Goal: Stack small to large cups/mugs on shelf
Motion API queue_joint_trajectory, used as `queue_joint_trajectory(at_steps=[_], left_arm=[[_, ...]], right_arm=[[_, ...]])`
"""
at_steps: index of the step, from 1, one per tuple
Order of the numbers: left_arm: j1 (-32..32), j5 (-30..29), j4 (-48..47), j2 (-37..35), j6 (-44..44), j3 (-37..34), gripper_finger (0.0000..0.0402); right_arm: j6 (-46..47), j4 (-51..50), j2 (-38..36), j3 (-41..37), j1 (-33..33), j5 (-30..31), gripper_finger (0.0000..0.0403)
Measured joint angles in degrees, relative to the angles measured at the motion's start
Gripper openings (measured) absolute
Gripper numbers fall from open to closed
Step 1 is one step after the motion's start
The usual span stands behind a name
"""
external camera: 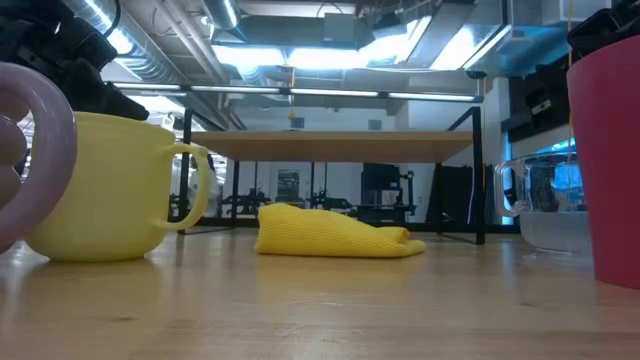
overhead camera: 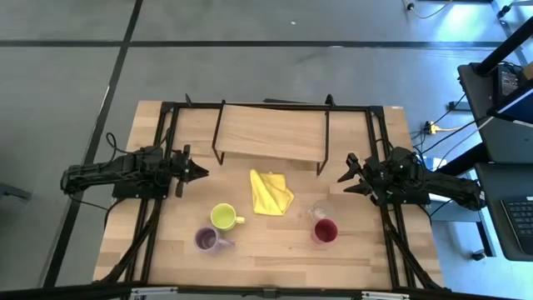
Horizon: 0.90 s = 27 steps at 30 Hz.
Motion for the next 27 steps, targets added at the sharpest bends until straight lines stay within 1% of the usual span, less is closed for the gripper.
queue_joint_trajectory(at_steps=[18, 19, 22, 27], left_arm=[[0.0, 0.0, 0.0, 0.0, 0.0, 0.0, 0.0039], [0.0, 0.0, 0.0, 0.0, 0.0, 0.0, 0.0039], [0.0, 0.0, 0.0, 0.0, 0.0, 0.0, 0.0039], [0.0, 0.0, 0.0, 0.0, 0.0, 0.0, 0.0039]], right_arm=[[-0.6, 0.0, 0.0, 0.0, 0.0, 0.0, 0.0179], [-2.9, 0.2, 0.0, 0.0, 0.0, 0.4, 0.0179], [-8.9, 1.0, 0.0, 0.0, 0.0, 4.6, 0.0179], [-9.1, 0.9, 0.0, 0.0, 0.0, 9.7, 0.0179]])
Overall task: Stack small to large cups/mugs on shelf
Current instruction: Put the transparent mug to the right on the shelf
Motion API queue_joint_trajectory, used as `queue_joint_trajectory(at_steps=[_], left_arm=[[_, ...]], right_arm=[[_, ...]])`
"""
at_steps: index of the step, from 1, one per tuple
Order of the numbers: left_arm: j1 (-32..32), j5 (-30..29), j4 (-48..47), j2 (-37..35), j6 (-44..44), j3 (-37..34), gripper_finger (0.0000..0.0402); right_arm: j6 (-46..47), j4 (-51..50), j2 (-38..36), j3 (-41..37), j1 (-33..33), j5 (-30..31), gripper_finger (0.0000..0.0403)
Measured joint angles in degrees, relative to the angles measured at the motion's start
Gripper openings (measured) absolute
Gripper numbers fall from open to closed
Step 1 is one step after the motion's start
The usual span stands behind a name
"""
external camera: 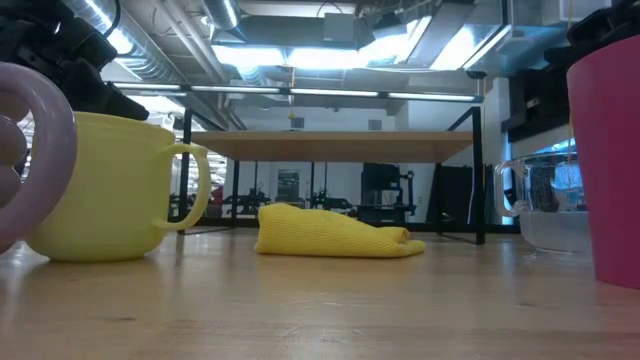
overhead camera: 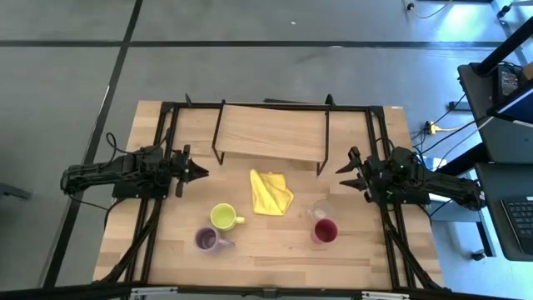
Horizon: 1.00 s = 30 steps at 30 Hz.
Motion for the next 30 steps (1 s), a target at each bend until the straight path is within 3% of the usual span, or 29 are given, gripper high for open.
queue_joint_trajectory(at_steps=[6, 12, 19, 21, 24, 27, 30], left_arm=[[0.0, 0.0, 0.0, 0.0, 0.0, 0.0, 0.0039], [0.0, 0.0, 0.0, 0.0, 0.0, 0.0, 0.0039], [0.0, 0.0, 0.0, 0.0, 0.0, 0.0, 0.0039], [0.0, 0.0, 0.0, 0.0, 0.0, 0.0, 0.0039], [0.0, -0.1, 0.0, 0.0, 0.0, 0.0, 0.0039], [0.0, -0.1, 0.0, 0.0, 0.0, 0.0, 0.0039], [0.0, -0.1, 0.0, 0.0, 0.0, 0.0, 0.0039]], right_arm=[[0.8, 2.9, 0.0, 0.0, 0.0, 8.2, 0.0179], [13.7, 16.0, 0.0, 0.0, 0.0, 16.8, 0.0179], [21.6, 45.7, 0.1, 0.1, 0.0, 29.0, 0.0179], [21.7, 49.2, 0.3, 1.8, 0.0, 26.8, 0.0179], [19.2, 45.7, 2.7, 8.6, 0.0, 19.6, 0.0179], [13.6, 38.0, 9.2, 19.4, 0.0, 14.6, 0.0179], [6.9, 22.8, 17.9, 31.9, 0.0, 12.2, 0.0179]])
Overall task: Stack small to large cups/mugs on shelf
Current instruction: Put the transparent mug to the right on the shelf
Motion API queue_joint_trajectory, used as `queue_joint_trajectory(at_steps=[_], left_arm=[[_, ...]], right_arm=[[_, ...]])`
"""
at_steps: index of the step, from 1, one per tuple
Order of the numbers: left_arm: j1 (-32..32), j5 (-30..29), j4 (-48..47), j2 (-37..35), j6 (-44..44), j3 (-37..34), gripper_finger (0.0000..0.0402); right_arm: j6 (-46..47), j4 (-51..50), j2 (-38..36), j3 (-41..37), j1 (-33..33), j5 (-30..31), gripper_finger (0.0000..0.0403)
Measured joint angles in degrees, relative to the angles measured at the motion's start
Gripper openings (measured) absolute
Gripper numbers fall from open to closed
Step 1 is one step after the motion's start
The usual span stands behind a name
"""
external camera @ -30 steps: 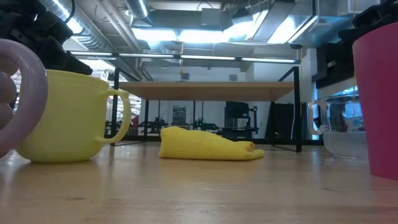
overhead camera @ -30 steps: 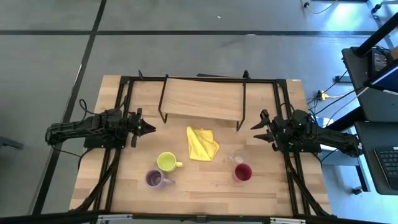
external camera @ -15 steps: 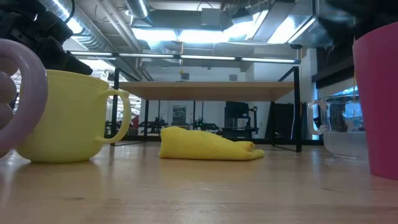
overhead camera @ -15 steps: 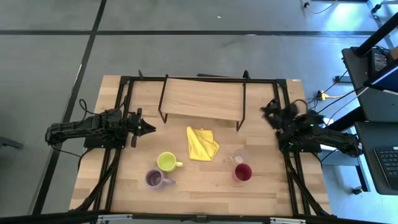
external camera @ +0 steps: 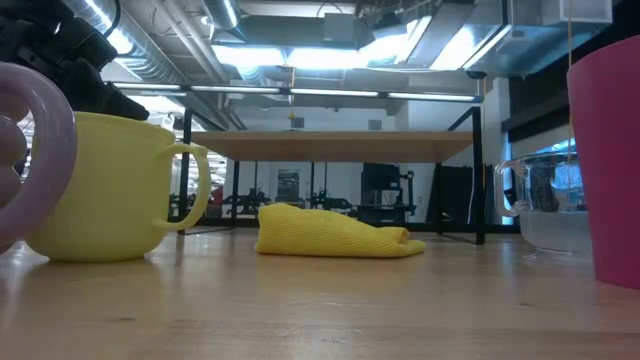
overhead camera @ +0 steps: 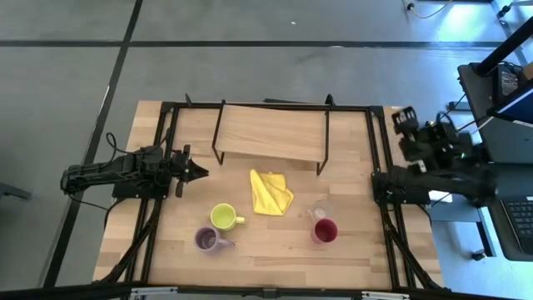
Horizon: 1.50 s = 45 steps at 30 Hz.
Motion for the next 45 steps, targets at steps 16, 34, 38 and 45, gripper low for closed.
queue_joint_trajectory(at_steps=[16, 34, 38, 45], left_arm=[[0.0, -0.1, 0.0, 0.0, 0.0, 0.0, 0.0039], [0.0, -0.1, 0.0, 0.0, 0.0, 0.0, 0.0039], [0.0, -0.1, 0.0, 0.0, 0.0, 0.0, 0.0039], [0.0, -0.1, 0.0, 0.0, 0.0, 0.0, 0.0039]], right_arm=[[9.5, -64.4, 33.6, 35.7, 0.0, 19.7, 0.0179], [22.2, -58.7, 43.4, 37.2, 5.7, -22.1, 0.0179], [21.5, -75.5, 43.5, 37.2, 9.0, -12.4, 0.0179], [31.5, -99.1, 43.5, 36.6, 17.4, 4.1, 0.0179]])
